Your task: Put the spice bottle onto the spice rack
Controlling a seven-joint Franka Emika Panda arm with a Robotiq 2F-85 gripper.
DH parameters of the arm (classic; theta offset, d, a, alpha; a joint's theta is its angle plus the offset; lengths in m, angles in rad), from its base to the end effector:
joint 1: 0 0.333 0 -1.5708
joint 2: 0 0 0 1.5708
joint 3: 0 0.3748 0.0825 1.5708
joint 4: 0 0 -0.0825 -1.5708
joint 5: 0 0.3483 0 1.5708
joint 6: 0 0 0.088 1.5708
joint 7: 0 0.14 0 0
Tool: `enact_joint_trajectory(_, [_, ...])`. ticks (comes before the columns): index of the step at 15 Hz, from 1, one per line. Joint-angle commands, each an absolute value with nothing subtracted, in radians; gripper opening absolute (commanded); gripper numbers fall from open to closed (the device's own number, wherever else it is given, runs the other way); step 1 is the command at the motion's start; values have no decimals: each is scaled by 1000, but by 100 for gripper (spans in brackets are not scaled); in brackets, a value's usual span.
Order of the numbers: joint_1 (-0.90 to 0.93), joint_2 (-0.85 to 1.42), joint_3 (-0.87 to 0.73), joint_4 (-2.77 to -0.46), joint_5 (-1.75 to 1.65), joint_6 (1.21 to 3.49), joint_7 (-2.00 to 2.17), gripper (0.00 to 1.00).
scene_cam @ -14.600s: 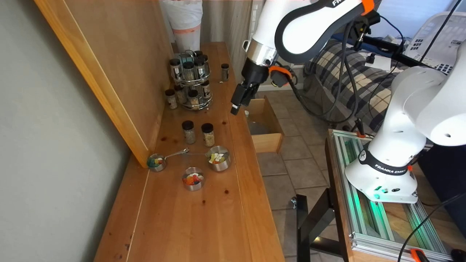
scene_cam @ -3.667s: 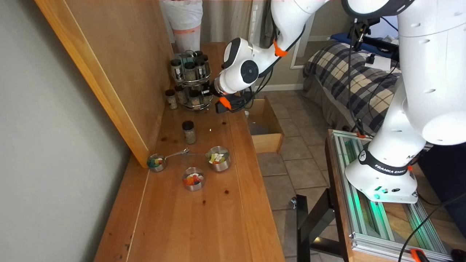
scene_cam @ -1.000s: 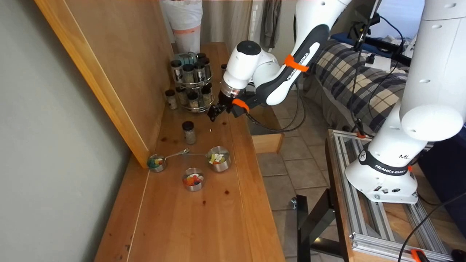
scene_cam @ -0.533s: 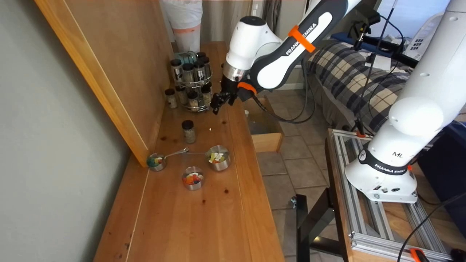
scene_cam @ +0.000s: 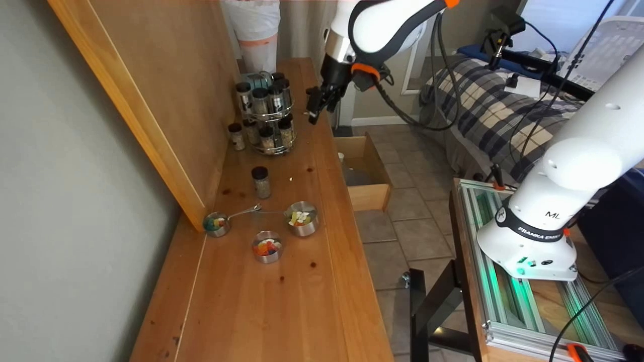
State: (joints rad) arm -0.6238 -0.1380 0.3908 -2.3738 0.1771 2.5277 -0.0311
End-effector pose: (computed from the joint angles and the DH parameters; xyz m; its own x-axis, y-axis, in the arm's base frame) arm 0.4695 -0.1051 0.4518 0.9059 -0.3199 0.2776 -0.3109 -0.9473 -0.0772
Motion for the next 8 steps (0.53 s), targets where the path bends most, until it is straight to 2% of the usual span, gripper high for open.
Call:
enact_joint_trajectory(1, [-378,-302,112,-2443,207,2437,-173,100])
enact_joint_trajectory(2, [-317,-325,44,-2447,230,2420,-232,100])
enact_joint_trajectory(3, [-306,-245,41,-2399,138,2451,-107,100])
enact_joint_trajectory(5, [-255,-295,-20,-2418,154,2428,-162,100])
enact_joint_trajectory(8, [-244,-309,-28,-2434,155,2426,-173,100])
